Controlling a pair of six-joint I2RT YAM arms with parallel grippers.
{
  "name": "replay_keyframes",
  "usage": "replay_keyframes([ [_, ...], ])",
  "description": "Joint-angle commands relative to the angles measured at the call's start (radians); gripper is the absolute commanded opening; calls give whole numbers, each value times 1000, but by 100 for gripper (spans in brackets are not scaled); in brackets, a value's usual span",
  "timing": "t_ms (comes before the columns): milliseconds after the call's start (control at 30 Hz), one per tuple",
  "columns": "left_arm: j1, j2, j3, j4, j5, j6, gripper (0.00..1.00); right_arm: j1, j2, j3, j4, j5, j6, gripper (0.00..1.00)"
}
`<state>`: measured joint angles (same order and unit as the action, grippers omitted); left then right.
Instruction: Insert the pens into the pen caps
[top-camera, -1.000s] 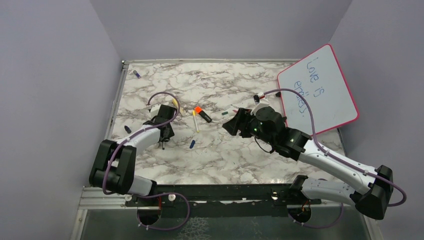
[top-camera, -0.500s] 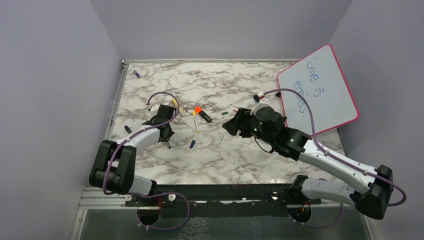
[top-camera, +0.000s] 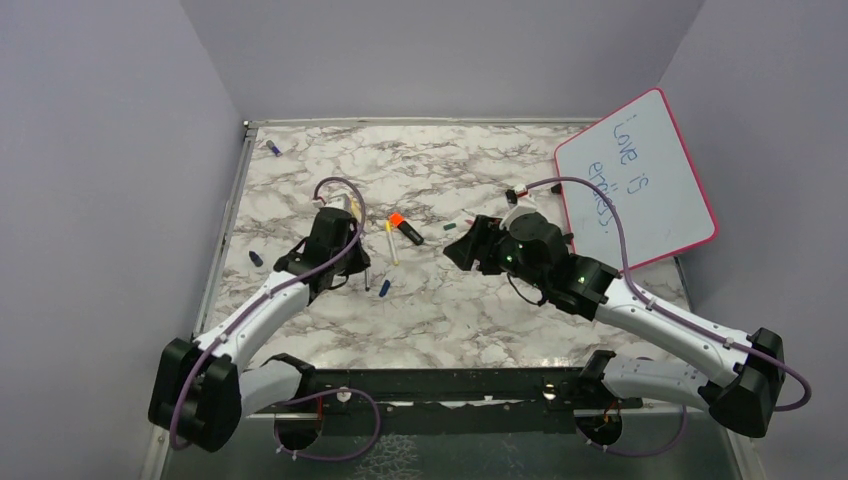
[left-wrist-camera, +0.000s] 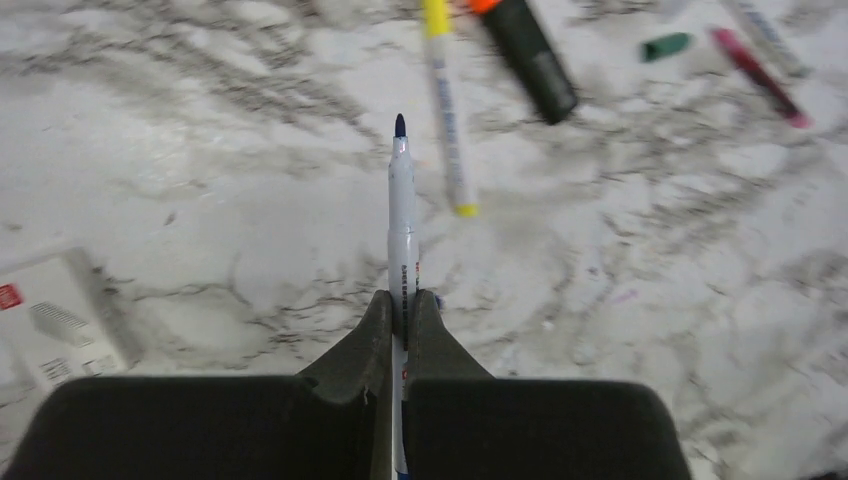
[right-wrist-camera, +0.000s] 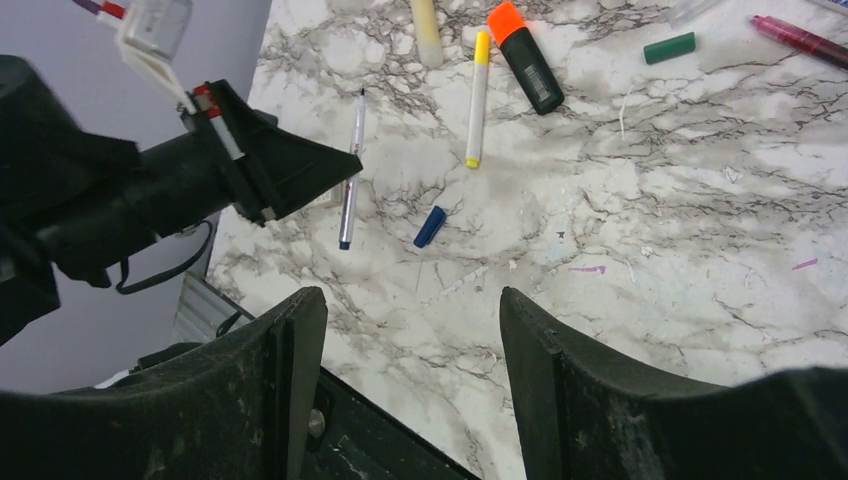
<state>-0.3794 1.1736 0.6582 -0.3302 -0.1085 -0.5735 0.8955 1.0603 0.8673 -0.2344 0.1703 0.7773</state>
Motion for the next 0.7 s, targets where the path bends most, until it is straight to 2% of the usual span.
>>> replay_keyframes([
  [0,-50,-128,40,135,321,69,0,5,-7,-5,62,-14,-15,68],
  [200,-142,-208,18,317,516,48,0,5,-39,-19,162,-90,-36,72],
  [400,-189,-281,-66,623,655,-53,0,5,-67,-34,297,-156,-35,75],
  [567,-212,-316,-69,659,704,-52,0,5,-57,-14,283,-71,71,70],
  [667,-217,-331,-70,667,730,-52,0,5,-31,12,285,-72,93,67],
])
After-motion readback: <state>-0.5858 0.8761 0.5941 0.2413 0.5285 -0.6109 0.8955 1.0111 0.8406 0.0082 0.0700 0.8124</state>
